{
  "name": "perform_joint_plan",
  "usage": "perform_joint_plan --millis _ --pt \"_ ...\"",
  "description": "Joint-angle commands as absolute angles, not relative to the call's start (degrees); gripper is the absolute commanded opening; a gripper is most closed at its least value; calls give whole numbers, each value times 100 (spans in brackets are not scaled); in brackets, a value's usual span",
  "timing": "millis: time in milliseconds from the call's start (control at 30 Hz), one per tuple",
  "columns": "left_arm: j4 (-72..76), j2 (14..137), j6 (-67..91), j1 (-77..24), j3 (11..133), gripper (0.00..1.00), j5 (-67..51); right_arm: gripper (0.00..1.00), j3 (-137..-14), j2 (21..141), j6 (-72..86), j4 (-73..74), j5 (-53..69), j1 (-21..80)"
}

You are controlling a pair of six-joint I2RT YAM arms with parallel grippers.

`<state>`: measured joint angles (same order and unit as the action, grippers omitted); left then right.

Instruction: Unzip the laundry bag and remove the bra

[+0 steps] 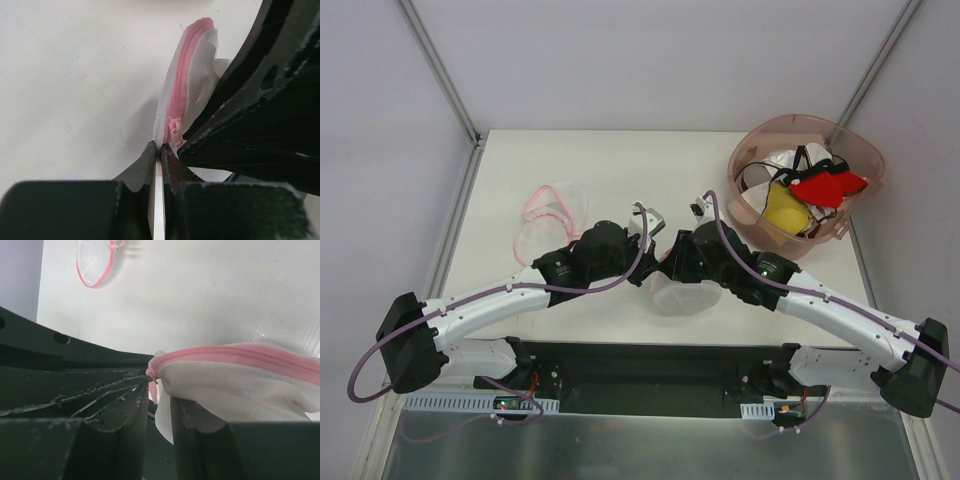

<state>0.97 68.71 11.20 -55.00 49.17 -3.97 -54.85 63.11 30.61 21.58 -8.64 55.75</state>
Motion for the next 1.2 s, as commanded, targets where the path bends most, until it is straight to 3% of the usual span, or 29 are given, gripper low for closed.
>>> perform_joint_plan --millis 0,500,700,1167 --pt "290 6618 1248 -5449 4957 0 -483 24 -5660 6363 3217 1828 -1046 5572" --pt "290 6592 1292 -5449 4887 0 -545 18 -5572 6249 3472 1450 -1213 5555" --pt "299 6583 1292 -5449 4869 0 -536 1 -5520 6293 3559 1450 -1169 5528" --pt "290 6539 1169 -5440 4693 0 -282 1 -5028 5204 3718 1600 -854 4738"
